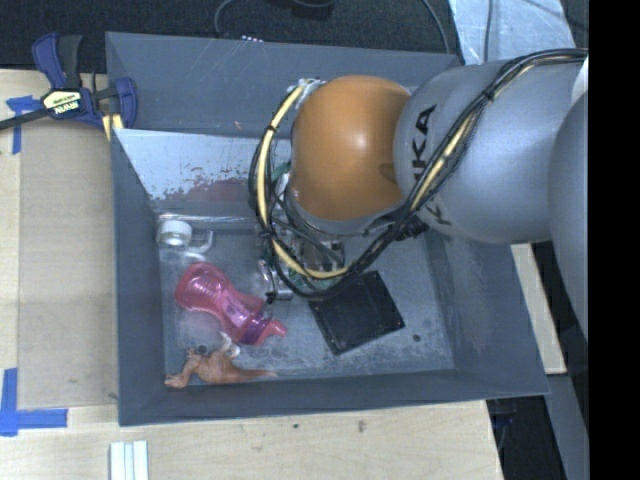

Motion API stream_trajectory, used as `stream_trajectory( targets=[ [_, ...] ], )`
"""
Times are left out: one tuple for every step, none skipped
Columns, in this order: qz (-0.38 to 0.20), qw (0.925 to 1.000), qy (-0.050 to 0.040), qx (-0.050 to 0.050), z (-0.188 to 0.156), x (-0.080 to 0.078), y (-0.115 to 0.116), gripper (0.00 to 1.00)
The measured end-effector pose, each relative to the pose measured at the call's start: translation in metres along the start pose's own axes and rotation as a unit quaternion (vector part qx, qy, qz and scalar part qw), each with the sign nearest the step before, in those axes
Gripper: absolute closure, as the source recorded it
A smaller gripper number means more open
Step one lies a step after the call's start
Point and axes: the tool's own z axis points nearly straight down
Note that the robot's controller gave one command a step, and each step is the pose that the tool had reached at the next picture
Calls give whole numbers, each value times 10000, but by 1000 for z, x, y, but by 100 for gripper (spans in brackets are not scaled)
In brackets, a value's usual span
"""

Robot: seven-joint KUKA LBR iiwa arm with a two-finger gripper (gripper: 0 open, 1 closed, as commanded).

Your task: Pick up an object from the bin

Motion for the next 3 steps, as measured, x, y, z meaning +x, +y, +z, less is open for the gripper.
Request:
stream_trajectory(
  targets=[
    [14,10000,-42,-7,-5,-2,-1,0],
    [389,9992,-60,-16,26,4,-15,0],
    [606,9981,-81,-18,83,-2,-38,0]
  ],
)
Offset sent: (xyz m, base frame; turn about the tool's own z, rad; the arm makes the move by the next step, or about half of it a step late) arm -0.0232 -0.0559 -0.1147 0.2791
